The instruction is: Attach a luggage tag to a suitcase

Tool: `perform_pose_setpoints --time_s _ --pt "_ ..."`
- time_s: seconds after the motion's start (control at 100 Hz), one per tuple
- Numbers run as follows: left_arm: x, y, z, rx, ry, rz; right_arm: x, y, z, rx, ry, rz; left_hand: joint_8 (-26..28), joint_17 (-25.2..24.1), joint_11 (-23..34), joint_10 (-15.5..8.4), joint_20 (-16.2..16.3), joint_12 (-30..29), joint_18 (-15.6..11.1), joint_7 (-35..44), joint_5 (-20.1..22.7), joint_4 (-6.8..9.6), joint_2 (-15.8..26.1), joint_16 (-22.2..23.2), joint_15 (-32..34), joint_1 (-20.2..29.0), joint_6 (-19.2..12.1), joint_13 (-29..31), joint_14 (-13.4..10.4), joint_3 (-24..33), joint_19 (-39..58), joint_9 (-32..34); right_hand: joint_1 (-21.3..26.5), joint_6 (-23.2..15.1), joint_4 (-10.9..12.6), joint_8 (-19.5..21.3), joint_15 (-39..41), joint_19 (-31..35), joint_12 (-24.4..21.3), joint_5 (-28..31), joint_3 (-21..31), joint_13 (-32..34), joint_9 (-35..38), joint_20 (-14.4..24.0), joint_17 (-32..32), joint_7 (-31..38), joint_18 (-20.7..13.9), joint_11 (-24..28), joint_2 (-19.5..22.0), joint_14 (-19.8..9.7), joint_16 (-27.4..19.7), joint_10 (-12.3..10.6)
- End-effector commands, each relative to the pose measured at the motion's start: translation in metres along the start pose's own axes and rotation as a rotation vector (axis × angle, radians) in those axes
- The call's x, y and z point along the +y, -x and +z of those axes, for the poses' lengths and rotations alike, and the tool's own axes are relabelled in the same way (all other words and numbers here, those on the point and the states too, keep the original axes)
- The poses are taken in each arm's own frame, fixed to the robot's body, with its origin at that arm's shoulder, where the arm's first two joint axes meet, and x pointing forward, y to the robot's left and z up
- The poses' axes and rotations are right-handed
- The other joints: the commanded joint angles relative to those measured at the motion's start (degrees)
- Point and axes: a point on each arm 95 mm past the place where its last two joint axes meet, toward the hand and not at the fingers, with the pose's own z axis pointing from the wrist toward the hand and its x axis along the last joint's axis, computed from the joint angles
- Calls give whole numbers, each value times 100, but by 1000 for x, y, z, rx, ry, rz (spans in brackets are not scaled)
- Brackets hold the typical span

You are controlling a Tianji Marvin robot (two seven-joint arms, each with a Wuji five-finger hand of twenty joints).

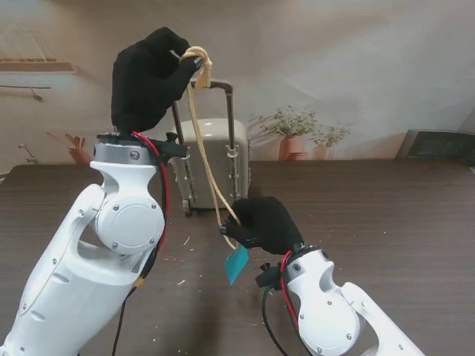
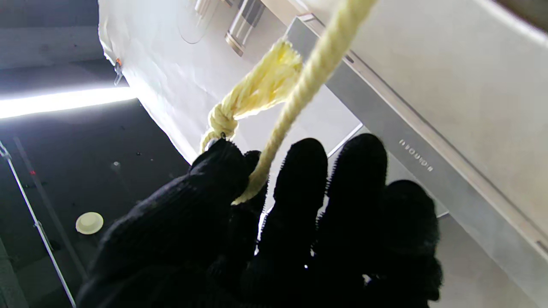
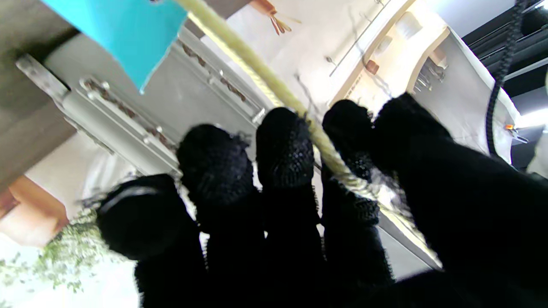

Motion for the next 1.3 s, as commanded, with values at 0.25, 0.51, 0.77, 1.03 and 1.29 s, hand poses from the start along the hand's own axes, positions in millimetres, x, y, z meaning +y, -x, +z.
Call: perform_pose_setpoints --time_s 0.25,0.51,0.77,1.03,1.29 --pt "5 10 48 -5 19 90 24 -15 17 49 0 -27 -248 99 -141 63 46 -101 -242 -98 136 153 26 -3 6 227 -123 51 200 -216 118 12 263 -66 -256 -162 47 65 117 215 302 186 411 65 177 146 -180 -400 -371 -225 164 56" --pt "19 15 87 5 59 158 34 -28 30 69 -60 -15 -357 9 -201 36 -30 -148 -327 -123 120 203 72 -27 -94 305 -172 -21 168 -389 -20 -49 305 -94 -226 -160 -36 -35 156 175 246 189 357 97 156 126 -183 -444 -305 -229 166 57" --pt "31 19 117 13 89 227 53 -49 44 55 -70 -5 -411 -21 -211 15 -44 -164 -345 -140 113 227 92 -27 -127 329 -197 -60 146 -462 -42 -86 319 -98 -186 -149 -91 -118 185 159 156 192 341 149 138 109 -212 -473 -199 -246 180 67" --pt "46 38 133 -12 140 309 61 -56 67 32 -93 20 -454 -36 -238 -8 -55 -188 -348 -162 119 236 103 -30 -159 337 -213 -83 143 -487 -63 -100 333 -104 -170 -137 -167 -204 204 131 114 193 301 182 123 87 -200 -486 -169 -239 174 76" --pt "60 54 138 -11 187 368 62 -56 82 19 -104 26 -477 -35 -257 -33 -60 -208 -349 -178 124 242 114 -33 -186 330 -243 -81 114 -520 -70 -103 345 -117 -159 -129 -196 -254 211 128 103 194 292 202 112 79 -201 -491 -158 -240 177 70"
